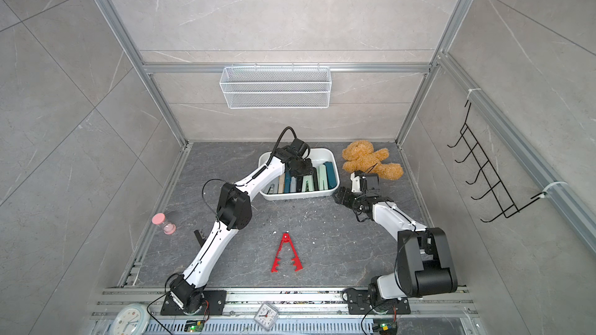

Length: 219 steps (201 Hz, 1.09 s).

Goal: Put the pruning pliers into the storage box
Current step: Place the pruning pliers in the storage box.

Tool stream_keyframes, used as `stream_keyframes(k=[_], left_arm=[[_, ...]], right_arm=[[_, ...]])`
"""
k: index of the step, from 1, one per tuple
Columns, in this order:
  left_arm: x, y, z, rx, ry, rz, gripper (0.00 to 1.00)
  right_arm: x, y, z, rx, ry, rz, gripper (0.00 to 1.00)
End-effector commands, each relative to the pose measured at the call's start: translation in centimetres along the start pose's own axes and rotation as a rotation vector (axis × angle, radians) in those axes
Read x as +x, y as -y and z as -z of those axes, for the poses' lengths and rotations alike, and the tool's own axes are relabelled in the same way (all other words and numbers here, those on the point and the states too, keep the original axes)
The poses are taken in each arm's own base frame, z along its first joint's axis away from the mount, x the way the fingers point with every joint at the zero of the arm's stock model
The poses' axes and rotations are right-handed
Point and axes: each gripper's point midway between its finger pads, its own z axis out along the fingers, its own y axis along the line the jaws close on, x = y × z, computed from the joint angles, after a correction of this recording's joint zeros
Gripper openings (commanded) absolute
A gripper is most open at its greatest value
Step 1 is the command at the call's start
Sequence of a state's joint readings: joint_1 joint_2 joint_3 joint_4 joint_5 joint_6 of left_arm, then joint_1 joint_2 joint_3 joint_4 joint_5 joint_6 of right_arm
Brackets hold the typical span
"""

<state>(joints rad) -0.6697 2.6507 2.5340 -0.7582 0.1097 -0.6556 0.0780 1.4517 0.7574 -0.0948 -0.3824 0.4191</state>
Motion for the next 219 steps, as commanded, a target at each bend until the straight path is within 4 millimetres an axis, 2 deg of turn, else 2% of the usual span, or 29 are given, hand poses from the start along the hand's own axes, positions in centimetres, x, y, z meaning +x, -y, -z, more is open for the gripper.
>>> stream_keyframes(k=[1,41,67,104,128,141,146,148,152,165,181,219], left_arm=[[-0.7,1.4,1.1,0.031,0.026,-0.011,0.50],[-1.4,2.5,2.4,0.072,0.045,-0.006,0.60],[-2.4,3.5,4.2,0.099,0.077,-0.006,0.65],[-3.8,4.7,7.6,0.127,0.142,-0.017,0.75],[-4.8,5.0,10.2,0.143,0.188,-0.012,0.82],[-5.4,5.1,11.9,0.148,0.215,-0.011,0.83],[-5.4,4.7,12.0,0.144,0.216,-0.008,0.83],[-5.8,5.1,13.3,0.155,0.234,-0.011,0.83],[-6.0,5.2,14.2,0.159,0.247,-0.014,0.84],[-6.5,4.4,16.1,0.147,0.278,-0.008,0.86],[-7.1,2.5,18.4,0.122,0.324,0.012,0.88],[-6.7,-4.7,22.9,0.049,0.413,0.086,0.94]], right_arm=[[-0.3,0.1,0.1,0.012,-0.010,-0.005,0.71],[-1.1,-0.1,0.3,0.030,-0.014,-0.006,0.70],[-2.8,-1.0,0.8,0.037,0.005,0.008,0.69],[-4.5,-3.1,0.3,0.081,-0.002,0.050,0.69],[-5.1,-5.7,-0.8,0.098,-0.008,0.065,0.69],[-5.1,-7.1,-1.6,0.117,-0.014,0.078,0.69],[-5.1,-7.6,-2.0,0.125,-0.018,0.083,0.70],[-5.0,-7.7,-2.2,0.130,-0.021,0.086,0.70],[-4.9,-8.0,-2.5,0.136,-0.026,0.090,0.70],[-4.9,-8.7,-3.5,0.154,-0.040,0.086,0.70],[-4.5,-9.4,-4.9,0.169,-0.062,0.092,0.71],[-4.1,-10.2,-7.6,0.223,-0.092,0.129,0.71]])
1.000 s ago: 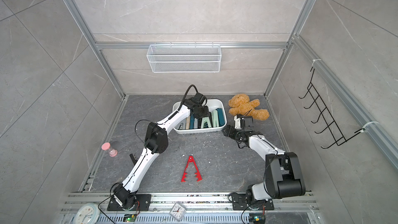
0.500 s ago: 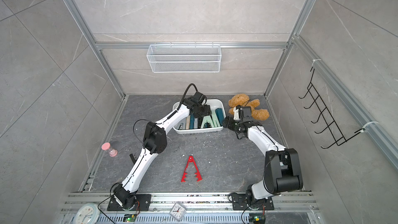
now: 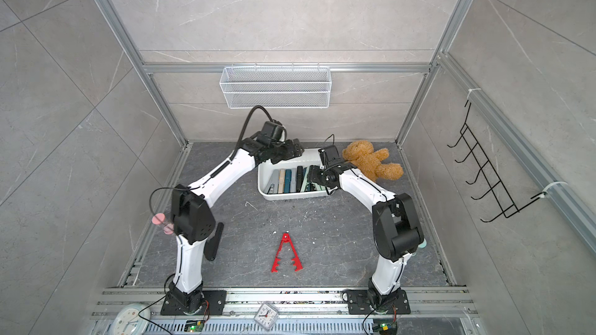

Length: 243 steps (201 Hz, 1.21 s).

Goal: Put the pruning pliers into the storage box
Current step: Place the pruning pliers in the storage box, then adjust the pruning pliers in the storage box.

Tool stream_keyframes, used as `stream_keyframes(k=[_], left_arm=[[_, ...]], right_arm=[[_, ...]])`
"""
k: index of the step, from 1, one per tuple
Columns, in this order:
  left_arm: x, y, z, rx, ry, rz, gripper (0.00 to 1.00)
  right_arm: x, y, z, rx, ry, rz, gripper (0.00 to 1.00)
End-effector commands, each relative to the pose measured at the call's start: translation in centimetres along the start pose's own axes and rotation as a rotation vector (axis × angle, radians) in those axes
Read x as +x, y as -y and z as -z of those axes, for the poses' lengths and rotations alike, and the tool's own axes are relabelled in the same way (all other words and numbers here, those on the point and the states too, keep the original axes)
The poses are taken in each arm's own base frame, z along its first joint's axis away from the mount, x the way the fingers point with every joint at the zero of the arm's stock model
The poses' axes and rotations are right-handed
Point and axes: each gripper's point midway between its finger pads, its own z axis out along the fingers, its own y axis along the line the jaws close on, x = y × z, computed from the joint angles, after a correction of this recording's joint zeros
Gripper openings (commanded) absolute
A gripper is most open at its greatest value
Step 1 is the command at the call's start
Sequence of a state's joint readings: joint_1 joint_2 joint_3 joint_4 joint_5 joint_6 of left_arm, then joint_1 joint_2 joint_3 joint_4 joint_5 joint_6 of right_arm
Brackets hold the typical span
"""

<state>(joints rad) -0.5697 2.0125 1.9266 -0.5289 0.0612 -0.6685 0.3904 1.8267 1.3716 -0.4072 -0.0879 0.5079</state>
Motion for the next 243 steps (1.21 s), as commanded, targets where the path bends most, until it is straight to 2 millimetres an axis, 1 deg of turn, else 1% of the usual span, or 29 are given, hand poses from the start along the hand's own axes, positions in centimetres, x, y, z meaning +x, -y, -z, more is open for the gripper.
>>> stream_keyframes(k=[1,28,48,67,84,119,163,194,243], left_arm=[[-3.2,-3.1,4.1,-0.026,0.135,0.022,0.94],[-2.3,-7.4,6.7,-0.096,0.146,0.036,0.96],[-1.4,-10.3,7.9,-0.130,0.148,0.065,0.96],[-0.8,-12.2,8.8,-0.150,0.149,0.085,0.97],[-0.1,-13.4,9.2,-0.170,0.142,0.092,0.96],[0.9,-15.3,9.4,-0.195,0.129,0.114,0.97],[1.5,-16.8,9.7,-0.210,0.123,0.137,0.96],[1.5,-17.4,10.2,-0.207,0.131,0.154,0.96],[1.6,-18.0,10.6,-0.211,0.136,0.167,0.96]], right_arm=[[0.3,0.2,-1.1,0.079,-0.031,-0.002,0.71],[0.0,-0.8,-2.5,0.130,-0.051,0.049,0.72],[-0.2,-0.6,-3.4,0.191,-0.070,0.067,0.72],[-0.5,-0.4,-4.0,0.238,-0.079,0.088,0.73],[-0.8,-0.3,-4.4,0.273,-0.086,0.110,0.73],[-1.1,-0.1,-5.0,0.346,-0.110,0.157,0.74],[-0.3,-0.3,-6.4,0.355,-0.165,0.175,0.73],[0.3,0.0,-7.1,0.376,-0.204,0.184,0.67],[1.0,0.0,-7.9,0.375,-0.247,0.183,0.54]])
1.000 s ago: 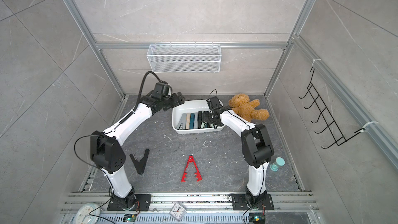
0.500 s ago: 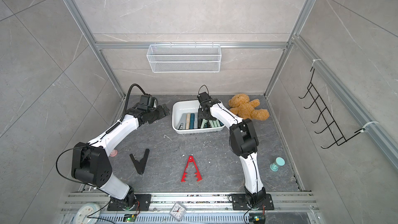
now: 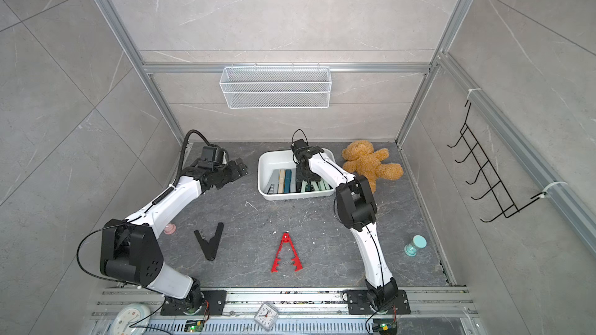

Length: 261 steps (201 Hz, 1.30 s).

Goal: Put the pruning pliers into the storage box
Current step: Adjust the pruning pliers in the storage box.

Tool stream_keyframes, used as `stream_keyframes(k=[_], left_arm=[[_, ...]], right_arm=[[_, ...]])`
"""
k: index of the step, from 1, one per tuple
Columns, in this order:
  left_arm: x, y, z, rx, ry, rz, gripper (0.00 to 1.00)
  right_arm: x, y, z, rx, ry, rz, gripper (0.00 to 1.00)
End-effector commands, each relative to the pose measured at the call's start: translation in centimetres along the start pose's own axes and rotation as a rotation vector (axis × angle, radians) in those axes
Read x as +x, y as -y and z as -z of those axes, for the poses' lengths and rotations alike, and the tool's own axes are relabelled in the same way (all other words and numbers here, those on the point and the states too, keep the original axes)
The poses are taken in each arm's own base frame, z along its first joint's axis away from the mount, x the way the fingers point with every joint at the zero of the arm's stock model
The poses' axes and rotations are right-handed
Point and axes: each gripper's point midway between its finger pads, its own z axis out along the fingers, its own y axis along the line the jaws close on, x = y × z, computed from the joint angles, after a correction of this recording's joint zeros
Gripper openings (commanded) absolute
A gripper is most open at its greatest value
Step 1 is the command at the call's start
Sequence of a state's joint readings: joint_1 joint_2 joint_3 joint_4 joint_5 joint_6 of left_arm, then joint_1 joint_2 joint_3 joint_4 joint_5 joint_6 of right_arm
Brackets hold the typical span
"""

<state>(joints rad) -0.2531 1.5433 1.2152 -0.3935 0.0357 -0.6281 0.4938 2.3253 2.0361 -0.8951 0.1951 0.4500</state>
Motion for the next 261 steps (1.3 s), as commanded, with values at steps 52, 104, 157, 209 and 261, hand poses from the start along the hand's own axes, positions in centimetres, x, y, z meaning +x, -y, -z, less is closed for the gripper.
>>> stream_keyframes(k=[52,104,157,209,261], left_arm=[[-1.2,0.5,1.3,0.048,0.044,0.006,0.97],[-0.9,-0.5,1.0,0.063,0.024,0.051,0.96],[-0.4,-3.5,1.5,0.046,0.022,0.109,0.91],[2.0,-6.4,1.7,-0.025,-0.022,0.127,0.87],[2.3,-7.4,2.2,-0.056,-0.017,0.138,0.88]], right_arm=[[0.6,-0.1,0.1,0.018,-0.055,0.034,0.35],[-0.8,-1.0,1.3,-0.067,-0.044,0.009,0.20],[-1.4,0.8,1.3,-0.099,-0.069,-0.005,0.07],[-0.9,1.9,-1.2,-0.085,-0.110,0.005,0.11],[-0.3,2.1,-3.2,-0.084,-0.147,-0.006,0.36]])
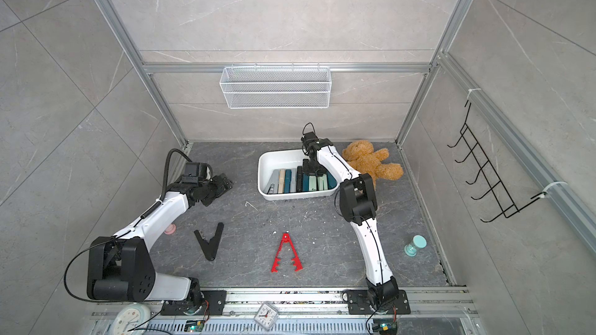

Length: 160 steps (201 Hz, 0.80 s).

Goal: Put the pruning pliers into the storage box
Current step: Adjust the pruning pliers in the storage box.

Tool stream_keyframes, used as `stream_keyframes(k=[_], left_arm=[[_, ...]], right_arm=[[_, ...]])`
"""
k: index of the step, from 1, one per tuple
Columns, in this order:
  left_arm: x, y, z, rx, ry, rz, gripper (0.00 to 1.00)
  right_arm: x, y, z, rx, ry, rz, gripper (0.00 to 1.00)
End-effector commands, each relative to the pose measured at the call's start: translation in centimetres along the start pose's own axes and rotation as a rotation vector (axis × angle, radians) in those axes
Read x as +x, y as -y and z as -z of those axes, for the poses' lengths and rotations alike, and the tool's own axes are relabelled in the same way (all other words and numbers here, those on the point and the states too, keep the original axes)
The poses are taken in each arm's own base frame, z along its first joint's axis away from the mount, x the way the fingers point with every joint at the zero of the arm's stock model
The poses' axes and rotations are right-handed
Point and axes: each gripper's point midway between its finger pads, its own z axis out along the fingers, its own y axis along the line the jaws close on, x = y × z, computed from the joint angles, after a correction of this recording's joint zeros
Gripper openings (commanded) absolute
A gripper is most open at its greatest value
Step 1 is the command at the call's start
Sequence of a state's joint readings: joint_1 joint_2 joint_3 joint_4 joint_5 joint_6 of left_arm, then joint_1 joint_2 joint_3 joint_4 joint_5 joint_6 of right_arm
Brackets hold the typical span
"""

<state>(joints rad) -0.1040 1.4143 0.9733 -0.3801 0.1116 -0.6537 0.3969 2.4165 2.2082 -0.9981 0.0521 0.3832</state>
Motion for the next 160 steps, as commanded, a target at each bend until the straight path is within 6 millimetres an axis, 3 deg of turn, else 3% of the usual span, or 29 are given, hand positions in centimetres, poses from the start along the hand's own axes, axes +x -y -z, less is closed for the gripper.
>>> stream_keyframes(k=[1,33,58,88,107,160], left_arm=[[-1.0,0.4,1.4,0.015,0.039,-0.012,0.88],[-1.2,0.6,1.5,0.011,0.037,-0.018,0.90],[-1.1,0.5,1.3,0.008,0.031,-0.016,0.91],[-1.1,0.4,1.2,0.009,0.030,-0.012,0.90],[-1.1,0.5,1.3,0.013,0.031,-0.010,0.89],[-1.0,0.0,1.7,0.006,0.041,0.003,0.89]], right_arm=[[1.4,0.4,-2.4,0.008,-0.071,0.013,0.36],[1.5,0.3,-2.2,0.002,-0.070,0.011,0.47],[1.4,0.3,-2.0,-0.003,-0.068,0.003,0.48],[1.3,0.2,-1.8,-0.008,-0.065,0.001,0.26],[1.3,0.3,-1.6,-0.007,-0.066,-0.001,0.18],[0.9,1.1,-0.4,0.025,-0.048,0.003,0.24]])
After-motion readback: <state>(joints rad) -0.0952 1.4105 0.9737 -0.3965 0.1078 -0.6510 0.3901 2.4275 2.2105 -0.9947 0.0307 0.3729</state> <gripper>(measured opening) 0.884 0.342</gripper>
